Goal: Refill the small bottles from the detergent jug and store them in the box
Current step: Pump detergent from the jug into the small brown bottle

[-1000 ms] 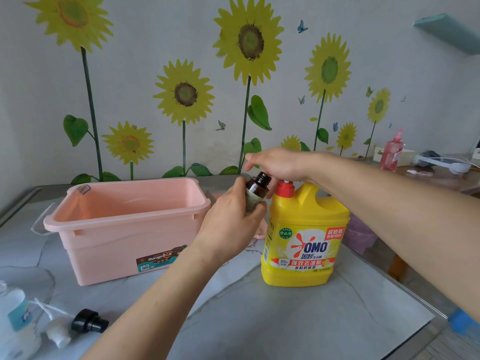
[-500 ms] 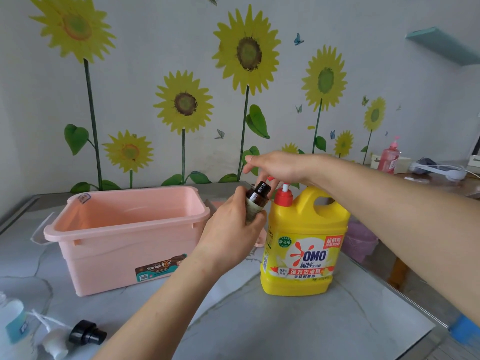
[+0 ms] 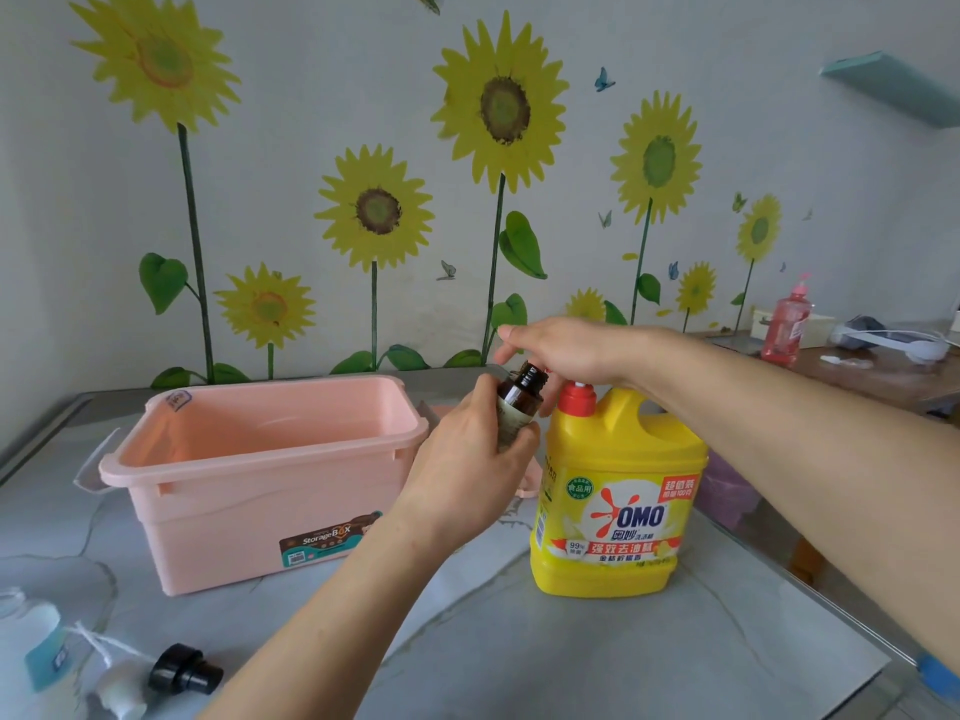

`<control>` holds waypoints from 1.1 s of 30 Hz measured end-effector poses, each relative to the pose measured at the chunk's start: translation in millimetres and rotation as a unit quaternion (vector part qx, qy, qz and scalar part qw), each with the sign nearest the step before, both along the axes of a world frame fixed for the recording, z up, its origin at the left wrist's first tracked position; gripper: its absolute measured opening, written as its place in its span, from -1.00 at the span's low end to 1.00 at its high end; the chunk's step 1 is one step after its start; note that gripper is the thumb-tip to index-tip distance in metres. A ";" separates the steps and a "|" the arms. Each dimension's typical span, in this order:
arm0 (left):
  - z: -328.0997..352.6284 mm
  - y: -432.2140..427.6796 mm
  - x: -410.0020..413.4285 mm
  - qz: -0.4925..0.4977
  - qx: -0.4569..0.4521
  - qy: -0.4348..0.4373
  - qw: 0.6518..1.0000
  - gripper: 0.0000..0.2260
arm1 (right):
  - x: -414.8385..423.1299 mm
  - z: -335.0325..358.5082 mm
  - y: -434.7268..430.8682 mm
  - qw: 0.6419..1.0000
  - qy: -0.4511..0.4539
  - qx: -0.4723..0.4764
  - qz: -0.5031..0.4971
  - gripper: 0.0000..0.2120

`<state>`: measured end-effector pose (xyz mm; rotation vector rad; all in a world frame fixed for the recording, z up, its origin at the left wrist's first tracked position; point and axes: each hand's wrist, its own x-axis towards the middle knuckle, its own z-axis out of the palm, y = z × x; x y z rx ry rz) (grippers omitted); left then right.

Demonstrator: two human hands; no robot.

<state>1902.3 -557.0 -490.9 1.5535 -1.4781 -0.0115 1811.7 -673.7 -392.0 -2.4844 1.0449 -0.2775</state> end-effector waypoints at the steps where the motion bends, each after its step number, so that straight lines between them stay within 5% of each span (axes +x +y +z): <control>1: -0.2 0.3 0.6 0.003 0.001 0.001 1.000 -0.85 | 0.8 0.6 0.4 1.000 0.010 -0.004 -0.002 -0.50; 12: -0.8 0.5 -1.2 -0.003 0.002 0.007 1.000 -0.82 | 2.9 4.5 4.9 0.999 0.039 -0.024 -0.007 -0.50; 18: 0.8 1.3 -3.5 -0.008 -0.001 0.008 1.000 -0.82 | -0.8 8.1 1.1 1.000 -0.018 0.020 0.007 -0.48; 23: -2.4 0.8 -3.7 -0.012 0.007 0.001 1.000 -0.84 | 3.4 5.6 6.3 0.998 0.055 -0.018 -0.002 -0.49; 33: -1.4 0.3 -3.1 -0.006 0.003 0.006 1.000 -0.83 | 3.0 4.6 8.0 0.998 0.048 -0.030 -0.006 -0.49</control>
